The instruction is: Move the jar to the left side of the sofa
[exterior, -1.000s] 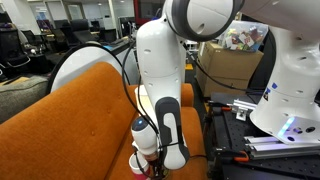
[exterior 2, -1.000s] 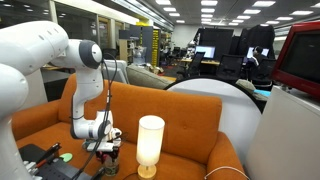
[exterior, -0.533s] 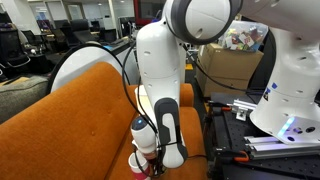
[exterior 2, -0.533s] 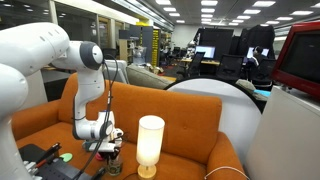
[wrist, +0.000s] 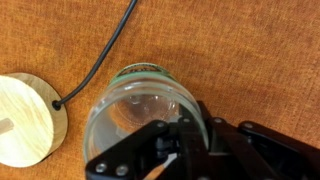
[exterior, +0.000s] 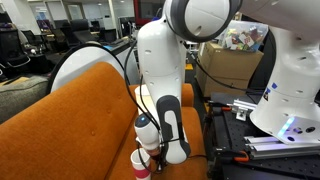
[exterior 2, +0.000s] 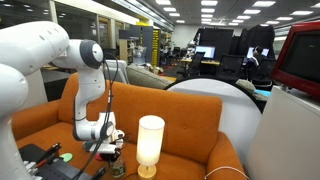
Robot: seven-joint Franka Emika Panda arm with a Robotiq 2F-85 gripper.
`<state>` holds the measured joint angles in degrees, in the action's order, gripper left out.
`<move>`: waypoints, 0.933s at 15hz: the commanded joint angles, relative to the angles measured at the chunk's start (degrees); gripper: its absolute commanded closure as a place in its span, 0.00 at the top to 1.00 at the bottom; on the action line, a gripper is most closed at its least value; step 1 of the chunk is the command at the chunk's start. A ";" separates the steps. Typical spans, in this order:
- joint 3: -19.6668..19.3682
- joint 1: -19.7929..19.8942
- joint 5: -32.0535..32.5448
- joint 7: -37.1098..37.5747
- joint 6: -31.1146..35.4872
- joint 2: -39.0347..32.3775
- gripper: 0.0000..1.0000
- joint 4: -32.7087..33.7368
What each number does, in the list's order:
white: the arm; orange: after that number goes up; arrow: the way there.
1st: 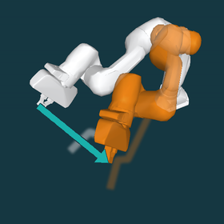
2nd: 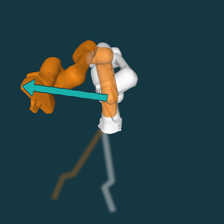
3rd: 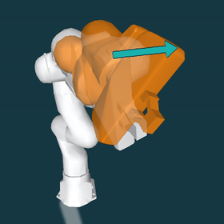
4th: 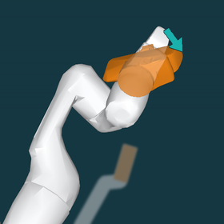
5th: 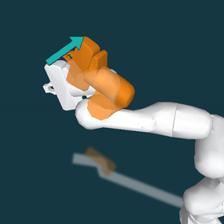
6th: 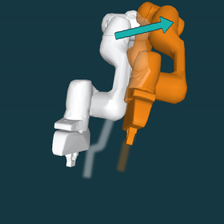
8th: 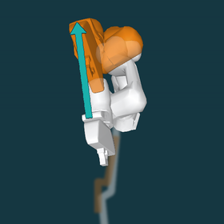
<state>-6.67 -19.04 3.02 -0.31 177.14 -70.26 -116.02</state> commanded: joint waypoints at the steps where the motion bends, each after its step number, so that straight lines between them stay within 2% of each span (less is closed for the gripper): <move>1: 0.68 1.48 1.07 -0.50 0.20 4.58 0.02 -5.80; 7: 1.95 1.26 1.24 -0.73 0.38 8.81 0.02 -10.33; 14: 9.79 4.30 1.77 -2.60 0.48 13.91 0.02 -16.15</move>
<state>-0.15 -17.99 3.20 -1.09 177.22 -59.90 -128.33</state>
